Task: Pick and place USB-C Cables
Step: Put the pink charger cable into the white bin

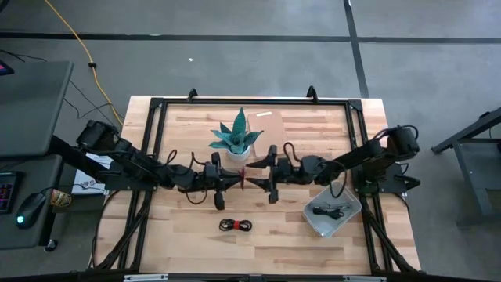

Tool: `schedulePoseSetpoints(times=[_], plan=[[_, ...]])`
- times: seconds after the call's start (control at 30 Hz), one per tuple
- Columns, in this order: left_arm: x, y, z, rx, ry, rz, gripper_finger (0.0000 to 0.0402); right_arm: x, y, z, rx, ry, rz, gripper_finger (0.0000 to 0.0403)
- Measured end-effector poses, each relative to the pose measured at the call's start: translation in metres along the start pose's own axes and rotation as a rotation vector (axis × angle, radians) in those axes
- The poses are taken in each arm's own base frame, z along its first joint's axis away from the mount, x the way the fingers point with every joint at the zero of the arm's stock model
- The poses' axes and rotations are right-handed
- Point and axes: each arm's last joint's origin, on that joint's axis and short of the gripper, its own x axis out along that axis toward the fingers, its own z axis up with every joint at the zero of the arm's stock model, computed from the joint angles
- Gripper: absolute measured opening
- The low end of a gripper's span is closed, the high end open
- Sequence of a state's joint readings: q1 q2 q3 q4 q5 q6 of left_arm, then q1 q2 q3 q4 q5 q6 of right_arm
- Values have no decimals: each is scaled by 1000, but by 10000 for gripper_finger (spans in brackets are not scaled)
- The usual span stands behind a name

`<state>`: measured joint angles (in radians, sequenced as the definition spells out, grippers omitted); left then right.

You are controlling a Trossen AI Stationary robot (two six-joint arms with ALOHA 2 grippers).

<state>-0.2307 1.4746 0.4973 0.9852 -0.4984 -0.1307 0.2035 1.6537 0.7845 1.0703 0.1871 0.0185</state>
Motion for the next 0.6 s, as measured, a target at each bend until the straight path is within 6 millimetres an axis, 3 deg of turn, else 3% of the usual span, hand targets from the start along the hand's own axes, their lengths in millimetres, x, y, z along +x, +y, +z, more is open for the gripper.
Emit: schedulePoseSetpoints(times=[0.23, 0.6], plan=[[4, -5, 1, 0, -4, -8, 0, 15, 1, -4, -2, 98, -45, 199], [5, -8, 4, -23, -10, -24, 0, 15, 3, -5, 11, 117, -22, 199]])
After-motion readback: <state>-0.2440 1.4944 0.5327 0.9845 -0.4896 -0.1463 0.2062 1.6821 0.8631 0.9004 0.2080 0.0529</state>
